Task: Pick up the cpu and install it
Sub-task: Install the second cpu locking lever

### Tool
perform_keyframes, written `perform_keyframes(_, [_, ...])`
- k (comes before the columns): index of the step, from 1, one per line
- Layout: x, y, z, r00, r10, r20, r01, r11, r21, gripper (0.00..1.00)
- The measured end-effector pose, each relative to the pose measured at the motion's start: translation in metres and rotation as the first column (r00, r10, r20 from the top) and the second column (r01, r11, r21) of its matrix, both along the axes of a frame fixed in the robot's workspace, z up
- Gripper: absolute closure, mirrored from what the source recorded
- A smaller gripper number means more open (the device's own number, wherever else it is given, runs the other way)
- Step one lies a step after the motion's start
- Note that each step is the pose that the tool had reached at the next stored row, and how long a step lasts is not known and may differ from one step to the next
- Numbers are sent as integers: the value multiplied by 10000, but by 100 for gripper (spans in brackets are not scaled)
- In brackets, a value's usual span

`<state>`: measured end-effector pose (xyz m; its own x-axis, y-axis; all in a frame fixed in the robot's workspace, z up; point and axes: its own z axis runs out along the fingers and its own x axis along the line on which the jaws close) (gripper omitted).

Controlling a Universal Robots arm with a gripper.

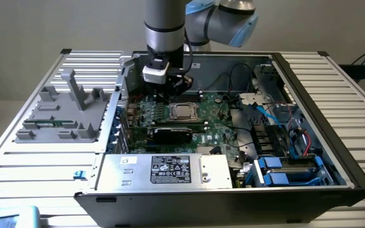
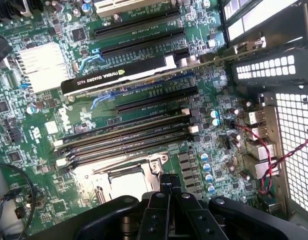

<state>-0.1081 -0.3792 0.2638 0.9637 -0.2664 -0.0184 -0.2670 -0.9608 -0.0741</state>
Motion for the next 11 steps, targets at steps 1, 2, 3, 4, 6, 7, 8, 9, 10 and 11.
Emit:
perform_keyframes(1, [1, 16, 7, 10000, 0, 8, 0, 10000, -96, 89])
perform_keyframes(2, [2, 30, 14, 10000, -1, 18, 1, 9998, -177, 89])
perform_keyframes(3, [6, 46, 20, 10000, 0, 33, 1, 9997, -262, 89])
perform_keyframes(4, [10, 59, 24, 10000, 0, 45, 2, 9994, -338, 89])
perform_keyframes(6, [26, 83, 31, 10000, 1, 61, 2, 9987, -519, 89])
perform_keyframes(7, [39, 91, 33, 10000, 3, 66, 1, 9983, -591, 89])
perform_keyframes(8, [57, 96, 37, 10000, 4, 67, 0, 9980, -639, 89])
perform_keyframes(9, [83, 97, 39, 10000, 2, 69, 2, 9978, -658, 89])
perform_keyframes(10, [114, 97, 42, 10000, 3, 68, 2, 9978, -670, 89])
perform_keyframes(11, [151, 98, 46, 10000, 1, 67, 3, 9977, -677, 89])
